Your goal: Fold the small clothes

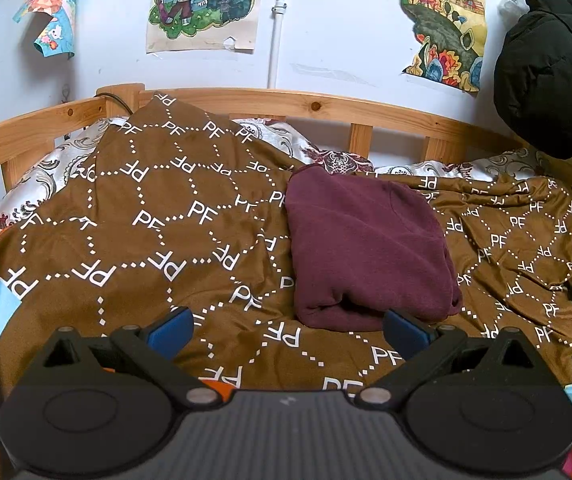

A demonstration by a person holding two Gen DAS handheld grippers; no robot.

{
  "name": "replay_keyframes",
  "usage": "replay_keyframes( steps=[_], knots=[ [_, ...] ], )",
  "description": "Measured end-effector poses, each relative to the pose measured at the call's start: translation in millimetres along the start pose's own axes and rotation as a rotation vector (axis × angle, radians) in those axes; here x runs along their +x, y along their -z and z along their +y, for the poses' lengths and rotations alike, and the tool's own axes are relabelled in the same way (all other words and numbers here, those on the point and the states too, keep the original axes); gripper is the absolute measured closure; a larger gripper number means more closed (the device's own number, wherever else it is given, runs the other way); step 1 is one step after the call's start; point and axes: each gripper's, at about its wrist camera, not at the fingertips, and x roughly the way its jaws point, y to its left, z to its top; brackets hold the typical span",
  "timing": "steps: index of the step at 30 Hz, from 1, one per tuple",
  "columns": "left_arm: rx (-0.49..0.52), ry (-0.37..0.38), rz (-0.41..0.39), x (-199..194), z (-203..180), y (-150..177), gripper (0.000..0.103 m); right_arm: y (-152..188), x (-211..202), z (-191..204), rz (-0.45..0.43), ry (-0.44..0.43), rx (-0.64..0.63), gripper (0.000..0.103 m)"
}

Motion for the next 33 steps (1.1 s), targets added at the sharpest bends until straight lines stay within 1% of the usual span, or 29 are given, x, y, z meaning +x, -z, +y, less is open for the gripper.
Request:
replay_keyframes(
  steps=[33],
  knots=[
    [0.001,-0.001,0.001,0.4,-0.4,0.3,0.001,1.8,0.7,-1.2,0.004,0.004,0.008,0.001]
  ],
)
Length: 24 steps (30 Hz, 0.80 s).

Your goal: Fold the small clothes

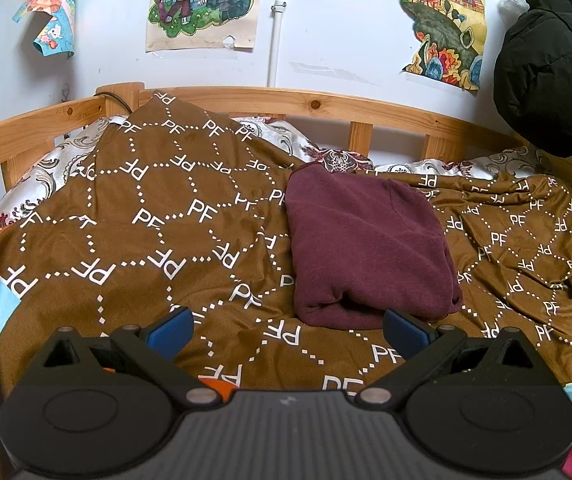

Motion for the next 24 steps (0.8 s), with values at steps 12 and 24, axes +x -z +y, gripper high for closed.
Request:
replay_keyframes(
  steps=[12,24],
  knots=[
    [0.002,0.002,0.003,1.2,0.5,1.4,0.001,-0.3,0.4,-0.9,0.001,-0.001,0.001,0.001],
    [-0.003,-0.020,0.009,1.4,-0.5,0.9,0.001,-0.3,0.1,-1.3,0.002,0.002,0.002,0.001]
  ],
)
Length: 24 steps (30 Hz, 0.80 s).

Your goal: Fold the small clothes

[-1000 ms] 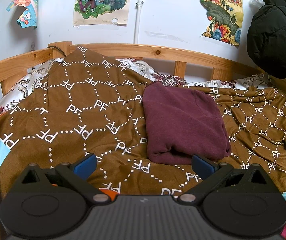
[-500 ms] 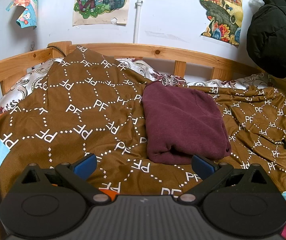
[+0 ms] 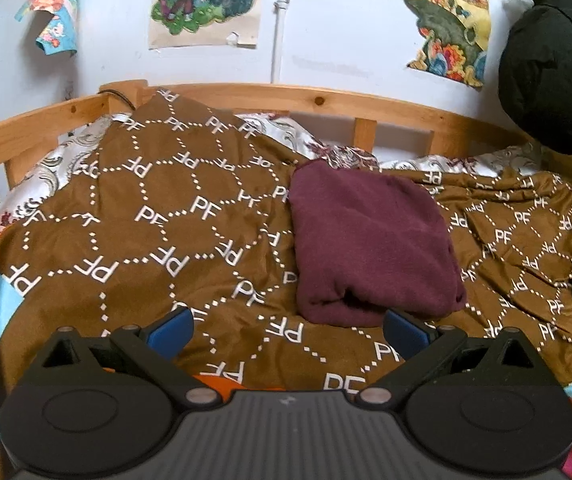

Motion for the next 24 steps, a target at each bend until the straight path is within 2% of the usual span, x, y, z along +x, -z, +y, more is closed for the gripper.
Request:
replay_keyframes(
  steps=[9,24],
  knots=[
    [-0.037,0.013,0.001,0.0,8.5,-1.5,0.001,0.8,0.4,1.2,0.003,0.004,0.002,0.001],
    [-0.010,0.009,-0.001,-0.2,5.9,0.5,0.001,0.5,0.7,1.0,0.005,0.004,0.002,0.001]
  ],
)
